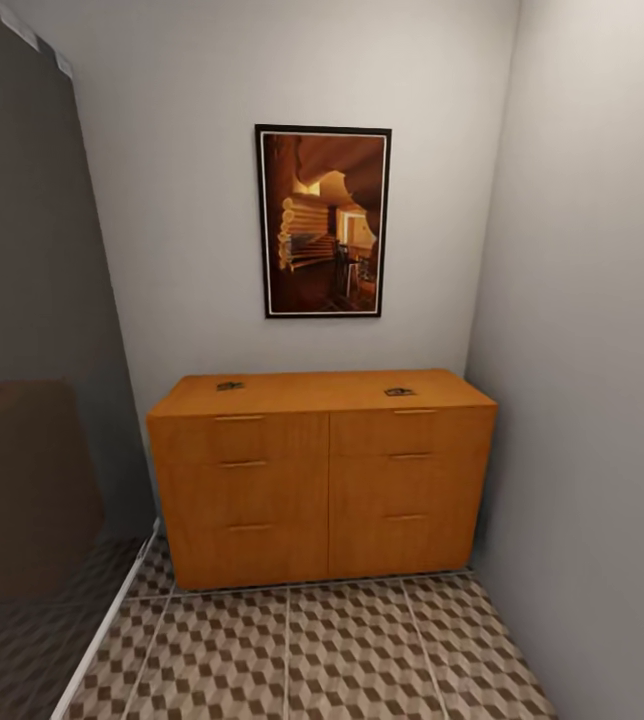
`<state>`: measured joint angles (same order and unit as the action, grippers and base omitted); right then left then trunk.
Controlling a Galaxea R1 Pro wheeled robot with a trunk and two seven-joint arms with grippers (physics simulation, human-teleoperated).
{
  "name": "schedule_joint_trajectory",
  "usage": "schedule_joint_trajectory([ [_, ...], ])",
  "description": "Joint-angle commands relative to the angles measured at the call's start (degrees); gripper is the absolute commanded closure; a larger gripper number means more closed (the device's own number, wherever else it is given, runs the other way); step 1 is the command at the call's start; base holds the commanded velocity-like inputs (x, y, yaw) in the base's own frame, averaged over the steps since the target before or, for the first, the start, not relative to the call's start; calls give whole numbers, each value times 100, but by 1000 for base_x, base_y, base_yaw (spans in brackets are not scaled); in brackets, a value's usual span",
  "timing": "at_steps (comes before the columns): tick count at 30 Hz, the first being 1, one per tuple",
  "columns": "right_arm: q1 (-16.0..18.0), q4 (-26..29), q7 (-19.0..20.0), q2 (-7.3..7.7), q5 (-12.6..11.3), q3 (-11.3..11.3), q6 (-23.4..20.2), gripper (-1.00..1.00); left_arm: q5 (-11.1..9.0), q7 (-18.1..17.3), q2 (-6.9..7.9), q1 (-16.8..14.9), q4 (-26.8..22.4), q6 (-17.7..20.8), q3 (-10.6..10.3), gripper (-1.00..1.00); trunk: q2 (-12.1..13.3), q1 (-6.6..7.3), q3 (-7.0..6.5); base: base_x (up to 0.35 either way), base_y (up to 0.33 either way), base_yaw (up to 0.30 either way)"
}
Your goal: Take the four mousetraps from the cabinet in the bathroom and place them on the bathroom floor. Make sure all four end up on the same floor surface, and ensure that at least two of them are either under or directly next to the same bathroom sink.
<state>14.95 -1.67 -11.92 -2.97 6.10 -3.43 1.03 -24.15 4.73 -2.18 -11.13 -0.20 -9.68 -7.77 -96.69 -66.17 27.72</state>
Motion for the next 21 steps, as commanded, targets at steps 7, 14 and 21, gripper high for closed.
schedule_joint_trajectory([
  [7,8,-18,-29,0,40,-27,11,-100,-37,23,-3,-3,2,-16,-49,-100,-3,-3,6,322,0,0],
  [14,8,-18,-29,-2,40,-27,11,-100,-37,24,-4,-3,2,-19,-49,-100,-3,-3,6,322,0,0],
  [21,8,-18,-29,3,40,-26,11,-100,-37,26,-2,-3,2,-24,-49,-100,-3,-3,6,322,0,0],
])
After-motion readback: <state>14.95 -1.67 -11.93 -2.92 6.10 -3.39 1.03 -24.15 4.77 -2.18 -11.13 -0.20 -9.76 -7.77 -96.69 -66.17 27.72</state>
